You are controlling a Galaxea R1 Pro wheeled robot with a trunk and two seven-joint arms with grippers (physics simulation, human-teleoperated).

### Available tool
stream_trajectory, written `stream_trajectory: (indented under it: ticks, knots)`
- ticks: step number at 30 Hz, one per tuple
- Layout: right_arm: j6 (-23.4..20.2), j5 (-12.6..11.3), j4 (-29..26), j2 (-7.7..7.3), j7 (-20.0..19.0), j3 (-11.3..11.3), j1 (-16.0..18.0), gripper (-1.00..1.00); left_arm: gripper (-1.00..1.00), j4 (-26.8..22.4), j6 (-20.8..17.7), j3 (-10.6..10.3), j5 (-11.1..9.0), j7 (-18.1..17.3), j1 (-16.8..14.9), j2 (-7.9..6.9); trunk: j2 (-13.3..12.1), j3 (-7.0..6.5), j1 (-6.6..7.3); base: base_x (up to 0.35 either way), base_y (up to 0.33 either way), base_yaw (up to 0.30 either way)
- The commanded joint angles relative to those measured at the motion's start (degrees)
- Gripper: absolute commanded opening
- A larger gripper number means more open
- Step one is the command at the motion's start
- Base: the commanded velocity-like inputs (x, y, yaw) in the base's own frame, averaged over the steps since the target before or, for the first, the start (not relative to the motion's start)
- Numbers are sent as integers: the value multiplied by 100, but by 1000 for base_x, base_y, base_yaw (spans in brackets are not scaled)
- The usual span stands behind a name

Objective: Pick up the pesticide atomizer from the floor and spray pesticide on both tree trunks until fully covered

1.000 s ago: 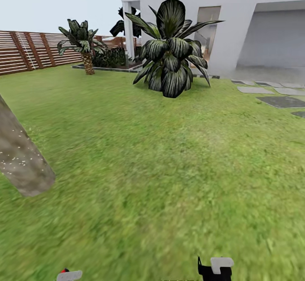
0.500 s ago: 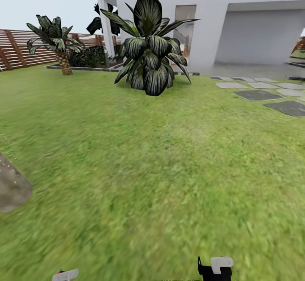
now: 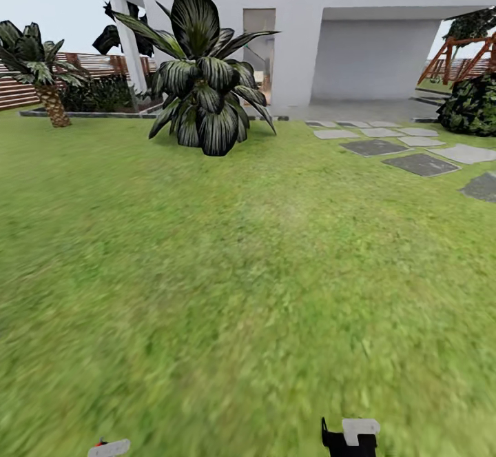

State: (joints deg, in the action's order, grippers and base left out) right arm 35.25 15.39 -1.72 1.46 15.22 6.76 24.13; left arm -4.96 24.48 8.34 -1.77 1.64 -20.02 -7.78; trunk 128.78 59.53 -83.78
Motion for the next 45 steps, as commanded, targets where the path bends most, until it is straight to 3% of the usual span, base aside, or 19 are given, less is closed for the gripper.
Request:
stream_trajectory:
  ticks: [1, 45]
  knots:
    - [12, 61, 5, 3, 25, 45, 4, 100, -100, 4, 21, 1, -16, 3, -2, -1, 2, 4, 1, 0, -264, -300]
    - [13, 61, 5, 11, 25, 45, 4, 100, -100, 13, 21, 18, -60, 11, 6, -37, 2, 4, 1, 0, -268, -300]
